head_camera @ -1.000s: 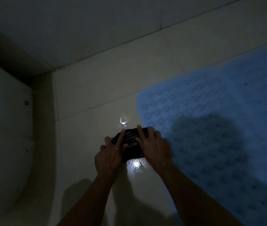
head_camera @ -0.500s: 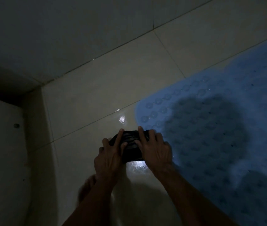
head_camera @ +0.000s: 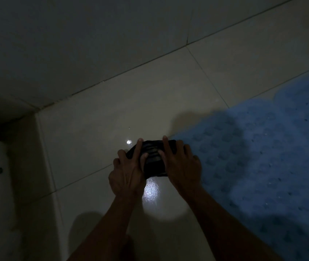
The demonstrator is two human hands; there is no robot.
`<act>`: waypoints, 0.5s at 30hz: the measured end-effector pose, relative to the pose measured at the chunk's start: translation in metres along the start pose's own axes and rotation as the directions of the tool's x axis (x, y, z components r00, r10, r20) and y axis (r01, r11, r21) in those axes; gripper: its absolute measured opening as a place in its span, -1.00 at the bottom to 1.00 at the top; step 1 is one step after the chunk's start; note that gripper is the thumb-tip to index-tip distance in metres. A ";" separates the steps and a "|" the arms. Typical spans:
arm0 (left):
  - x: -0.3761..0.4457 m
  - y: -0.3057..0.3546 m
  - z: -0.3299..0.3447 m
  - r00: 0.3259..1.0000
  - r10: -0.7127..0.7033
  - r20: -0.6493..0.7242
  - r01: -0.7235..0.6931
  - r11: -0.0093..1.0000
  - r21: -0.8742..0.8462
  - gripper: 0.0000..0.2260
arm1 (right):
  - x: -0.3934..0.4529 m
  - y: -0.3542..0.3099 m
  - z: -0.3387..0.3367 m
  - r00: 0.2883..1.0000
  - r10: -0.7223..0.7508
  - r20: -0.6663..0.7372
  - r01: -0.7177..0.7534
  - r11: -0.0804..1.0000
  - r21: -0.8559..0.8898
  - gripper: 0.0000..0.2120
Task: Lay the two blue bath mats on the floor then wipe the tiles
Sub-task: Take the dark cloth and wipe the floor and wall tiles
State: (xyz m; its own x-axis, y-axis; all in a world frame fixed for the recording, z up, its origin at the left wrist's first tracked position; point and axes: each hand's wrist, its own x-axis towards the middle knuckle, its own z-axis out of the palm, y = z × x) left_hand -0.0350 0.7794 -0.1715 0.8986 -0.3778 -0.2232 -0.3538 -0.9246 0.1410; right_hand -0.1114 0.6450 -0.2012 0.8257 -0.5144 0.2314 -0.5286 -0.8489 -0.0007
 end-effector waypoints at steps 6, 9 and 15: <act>0.049 0.003 -0.004 0.996 0.091 -0.019 -0.091 0.996 0.017 -0.53 | 0.032 -0.005 0.004 0.996 0.086 0.028 -0.086 0.996 -0.004 -0.56; 0.073 0.013 -0.009 0.990 0.142 -0.018 -0.140 0.988 0.056 -0.53 | 0.048 -0.002 0.004 0.987 0.155 0.037 -0.155 0.988 -0.022 -0.58; 0.117 0.039 -0.007 0.978 0.205 0.026 -0.205 0.979 0.013 -0.53 | 0.080 0.012 0.008 0.958 0.283 0.043 -0.278 0.956 -0.091 -0.59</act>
State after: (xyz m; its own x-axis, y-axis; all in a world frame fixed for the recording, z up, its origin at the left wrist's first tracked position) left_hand 0.0584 0.6997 -0.1857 0.8000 -0.5603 -0.2146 -0.5338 -0.8280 0.1717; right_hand -0.0504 0.5925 -0.1904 0.6501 -0.7384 0.1793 -0.7532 -0.6574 0.0237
